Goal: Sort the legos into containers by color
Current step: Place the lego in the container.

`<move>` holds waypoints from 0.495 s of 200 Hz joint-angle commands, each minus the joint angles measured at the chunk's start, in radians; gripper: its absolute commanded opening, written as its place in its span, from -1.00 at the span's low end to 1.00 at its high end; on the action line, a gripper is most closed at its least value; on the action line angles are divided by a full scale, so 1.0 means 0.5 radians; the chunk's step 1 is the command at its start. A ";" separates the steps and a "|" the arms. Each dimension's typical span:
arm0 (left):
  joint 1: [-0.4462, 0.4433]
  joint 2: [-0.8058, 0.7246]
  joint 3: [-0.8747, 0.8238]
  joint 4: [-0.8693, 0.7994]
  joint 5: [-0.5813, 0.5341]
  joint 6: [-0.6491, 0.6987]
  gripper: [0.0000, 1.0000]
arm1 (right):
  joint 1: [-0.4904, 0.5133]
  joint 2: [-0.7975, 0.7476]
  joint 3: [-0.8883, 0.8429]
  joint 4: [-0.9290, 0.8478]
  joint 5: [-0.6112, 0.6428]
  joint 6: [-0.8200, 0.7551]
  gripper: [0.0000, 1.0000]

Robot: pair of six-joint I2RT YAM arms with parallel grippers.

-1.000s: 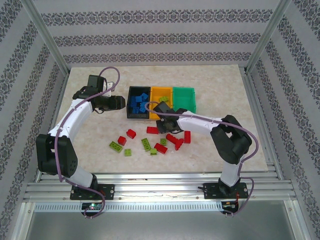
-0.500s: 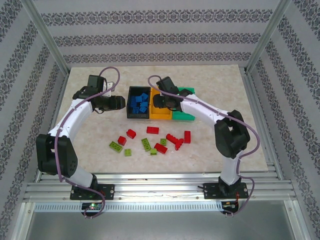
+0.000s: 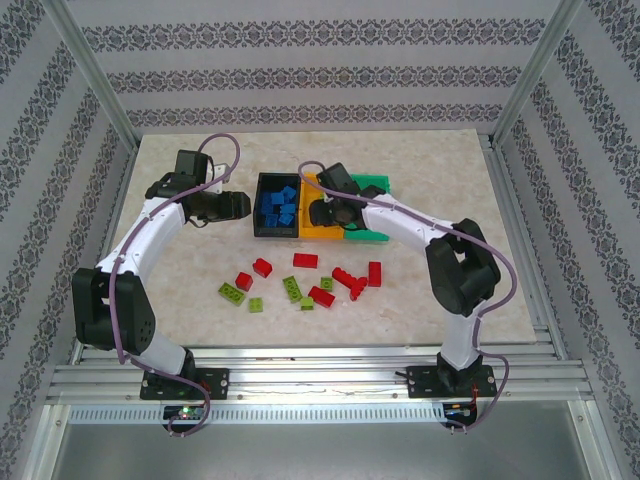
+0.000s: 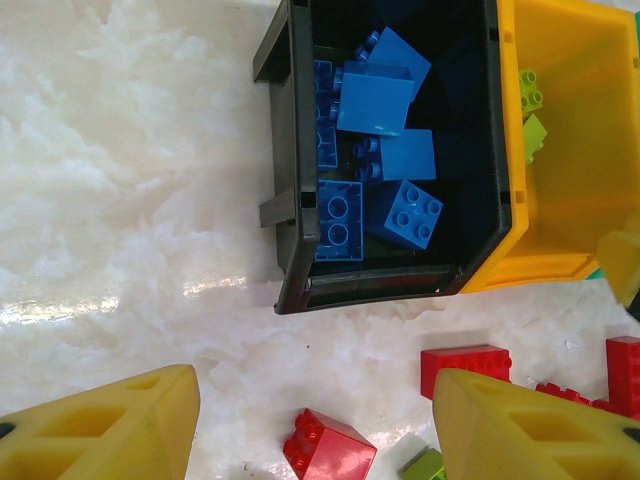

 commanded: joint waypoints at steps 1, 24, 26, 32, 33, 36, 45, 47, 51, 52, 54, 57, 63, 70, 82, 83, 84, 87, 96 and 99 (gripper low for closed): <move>0.026 -0.023 -0.009 0.062 0.017 0.003 0.27 | 0.063 -0.166 -0.146 0.053 -0.069 0.035 -0.06; 0.025 -0.025 -0.009 0.062 0.024 0.003 0.28 | 0.132 -0.298 -0.352 0.103 -0.093 0.071 -0.05; 0.024 -0.025 -0.009 0.063 0.025 0.003 0.28 | 0.141 -0.310 -0.368 0.104 -0.093 0.075 -0.05; 0.025 -0.023 -0.009 0.065 0.029 0.000 0.28 | 0.163 -0.341 -0.409 0.107 -0.094 0.082 -0.05; 0.025 -0.024 -0.009 0.065 0.030 0.000 0.28 | 0.168 -0.345 -0.415 0.108 -0.093 0.083 -0.05; 0.024 -0.025 -0.009 0.065 0.032 -0.001 0.28 | 0.181 -0.359 -0.434 0.104 -0.091 0.089 -0.05; 0.026 -0.023 -0.009 0.067 0.039 0.001 0.28 | 0.229 -0.400 -0.489 0.087 -0.074 0.101 -0.05; 0.027 -0.023 -0.007 0.065 0.040 -0.002 0.28 | 0.239 -0.407 -0.499 0.078 -0.065 0.101 -0.05; 0.024 -0.023 -0.009 0.065 0.040 -0.003 0.28 | 0.262 -0.420 -0.514 0.060 -0.050 0.101 -0.05; 0.024 -0.024 -0.009 0.065 0.041 -0.002 0.28 | 0.267 -0.424 -0.519 0.056 -0.045 0.102 -0.05; 0.026 -0.025 -0.009 0.065 0.043 -0.003 0.28 | 0.278 -0.430 -0.525 0.046 -0.033 0.104 -0.05; 0.025 -0.026 -0.009 0.067 0.045 -0.003 0.28 | 0.297 -0.438 -0.533 0.027 -0.019 0.109 -0.05; 0.024 -0.026 -0.009 0.065 0.046 -0.003 0.28 | 0.331 -0.457 -0.557 -0.006 0.009 0.114 -0.05; 0.025 -0.029 -0.009 0.065 0.046 -0.003 0.28 | 0.369 -0.476 -0.579 -0.045 0.035 0.125 -0.05; 0.024 -0.035 -0.007 0.068 0.048 -0.003 0.28 | 0.419 -0.512 -0.629 -0.095 0.073 0.156 -0.05; 0.024 -0.036 -0.008 0.068 0.048 -0.003 0.28 | 0.426 -0.514 -0.633 -0.097 0.075 0.161 -0.05; 0.024 -0.036 -0.009 0.068 0.048 -0.003 0.28 | 0.430 -0.517 -0.636 -0.099 0.077 0.164 -0.05; 0.024 -0.036 -0.009 0.068 0.044 -0.003 0.28 | 0.440 -0.527 -0.652 -0.108 0.080 0.175 -0.05; 0.026 -0.040 -0.010 0.070 0.046 -0.003 0.28 | 0.467 -0.555 -0.697 -0.118 0.090 0.214 -0.05; 0.025 -0.041 -0.009 0.069 0.048 -0.003 0.28 | 0.475 -0.563 -0.711 -0.113 0.092 0.231 -0.05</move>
